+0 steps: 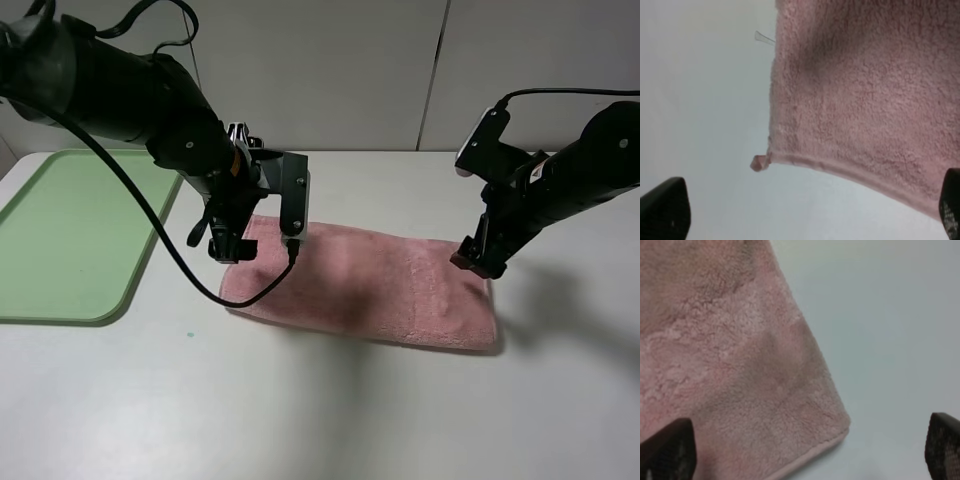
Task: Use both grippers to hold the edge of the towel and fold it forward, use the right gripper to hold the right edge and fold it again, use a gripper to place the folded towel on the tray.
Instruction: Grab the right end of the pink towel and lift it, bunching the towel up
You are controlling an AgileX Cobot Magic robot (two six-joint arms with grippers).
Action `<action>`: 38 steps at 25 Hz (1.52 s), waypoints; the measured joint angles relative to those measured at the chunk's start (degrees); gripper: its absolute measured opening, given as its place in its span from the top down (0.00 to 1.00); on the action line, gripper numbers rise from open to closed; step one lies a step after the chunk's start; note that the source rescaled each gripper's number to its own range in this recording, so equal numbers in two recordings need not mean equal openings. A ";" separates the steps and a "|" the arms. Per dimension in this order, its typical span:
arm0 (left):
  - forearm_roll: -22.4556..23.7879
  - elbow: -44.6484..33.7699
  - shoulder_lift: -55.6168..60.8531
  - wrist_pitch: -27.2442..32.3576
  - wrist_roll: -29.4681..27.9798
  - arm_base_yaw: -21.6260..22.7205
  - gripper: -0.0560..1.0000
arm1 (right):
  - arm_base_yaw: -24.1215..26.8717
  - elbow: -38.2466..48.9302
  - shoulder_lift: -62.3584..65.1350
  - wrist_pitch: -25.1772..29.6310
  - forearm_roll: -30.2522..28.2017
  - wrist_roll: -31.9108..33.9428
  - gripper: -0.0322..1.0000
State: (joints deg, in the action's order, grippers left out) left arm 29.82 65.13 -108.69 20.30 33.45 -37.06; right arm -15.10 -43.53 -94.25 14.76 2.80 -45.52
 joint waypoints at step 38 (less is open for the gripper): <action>-9.58 0.00 15.84 14.20 -24.78 0.00 0.00 | 0.00 0.00 13.92 9.51 0.19 24.94 0.00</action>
State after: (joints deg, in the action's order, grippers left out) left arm 20.23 65.13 -92.86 34.51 8.67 -37.06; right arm -15.10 -43.53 -80.33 24.27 2.99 -20.59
